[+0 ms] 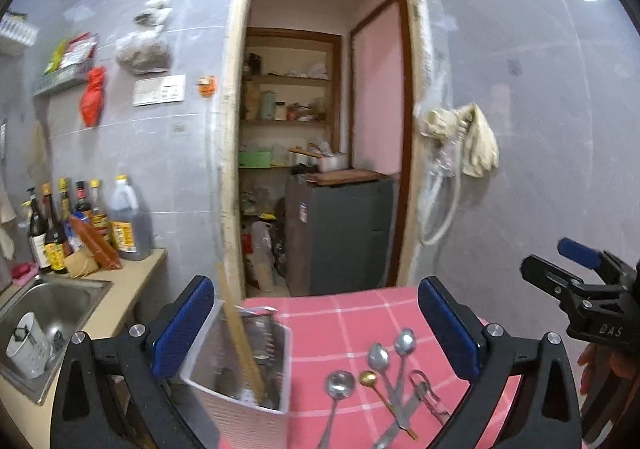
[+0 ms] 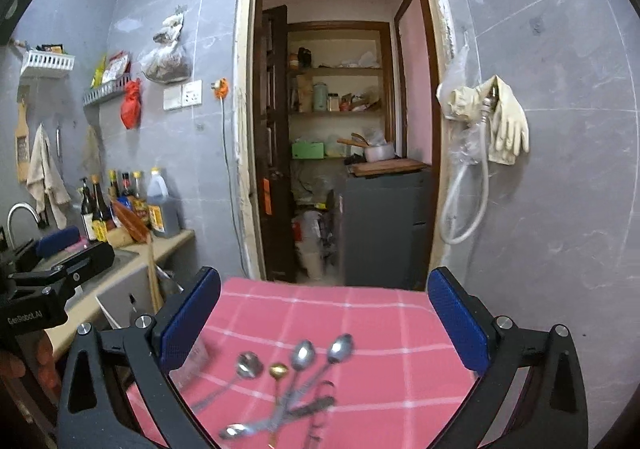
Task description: Organize utensils
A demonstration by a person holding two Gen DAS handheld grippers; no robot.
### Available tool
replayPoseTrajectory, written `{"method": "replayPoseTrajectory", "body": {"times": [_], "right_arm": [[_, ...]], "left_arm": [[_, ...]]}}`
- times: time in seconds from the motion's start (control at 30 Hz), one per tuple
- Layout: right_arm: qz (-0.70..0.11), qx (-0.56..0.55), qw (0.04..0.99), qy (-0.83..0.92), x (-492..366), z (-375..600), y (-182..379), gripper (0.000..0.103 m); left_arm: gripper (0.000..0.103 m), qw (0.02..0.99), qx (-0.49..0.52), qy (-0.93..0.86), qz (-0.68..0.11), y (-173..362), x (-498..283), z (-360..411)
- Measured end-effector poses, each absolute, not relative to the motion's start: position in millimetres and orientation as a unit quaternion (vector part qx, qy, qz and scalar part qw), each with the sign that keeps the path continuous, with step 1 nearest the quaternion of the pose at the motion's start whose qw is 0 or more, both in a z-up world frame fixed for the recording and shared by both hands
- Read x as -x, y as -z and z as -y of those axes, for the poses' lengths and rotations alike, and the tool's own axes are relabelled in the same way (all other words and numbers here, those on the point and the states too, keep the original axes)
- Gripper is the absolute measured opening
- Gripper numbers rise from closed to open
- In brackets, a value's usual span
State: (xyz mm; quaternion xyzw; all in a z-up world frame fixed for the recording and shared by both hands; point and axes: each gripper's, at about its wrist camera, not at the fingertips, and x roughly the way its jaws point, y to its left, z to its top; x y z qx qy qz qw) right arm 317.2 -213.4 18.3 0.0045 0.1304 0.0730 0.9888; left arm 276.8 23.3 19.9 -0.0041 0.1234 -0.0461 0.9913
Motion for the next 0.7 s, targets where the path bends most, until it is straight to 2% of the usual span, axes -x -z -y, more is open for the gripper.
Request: {"method": "replayPoseTrajectory", "body": {"times": [0.27, 0.57, 0.67, 0.7], "right_arm": [[-0.183, -0.012, 0.981, -0.065, -324, 262, 13, 0.102], [-0.284, -0.079, 0.947, -0.125, -366, 310, 76, 0.102], [-0.311, -0.087, 0.936, -0.137, -380, 316, 99, 0.095], [-0.318, -0.089, 0.933, -0.142, -383, 316, 106, 0.088]], "left_arm": [[0.103, 0.982, -0.026, 0.08, -0.168, 8, -288, 24], [0.103, 0.959, -0.007, 0.121, -0.256, 59, -315, 58], [0.102, 0.954, -0.006, 0.112, -0.279, 75, -326, 62], [0.102, 0.952, -0.007, 0.106, -0.287, 80, -329, 63]]}}
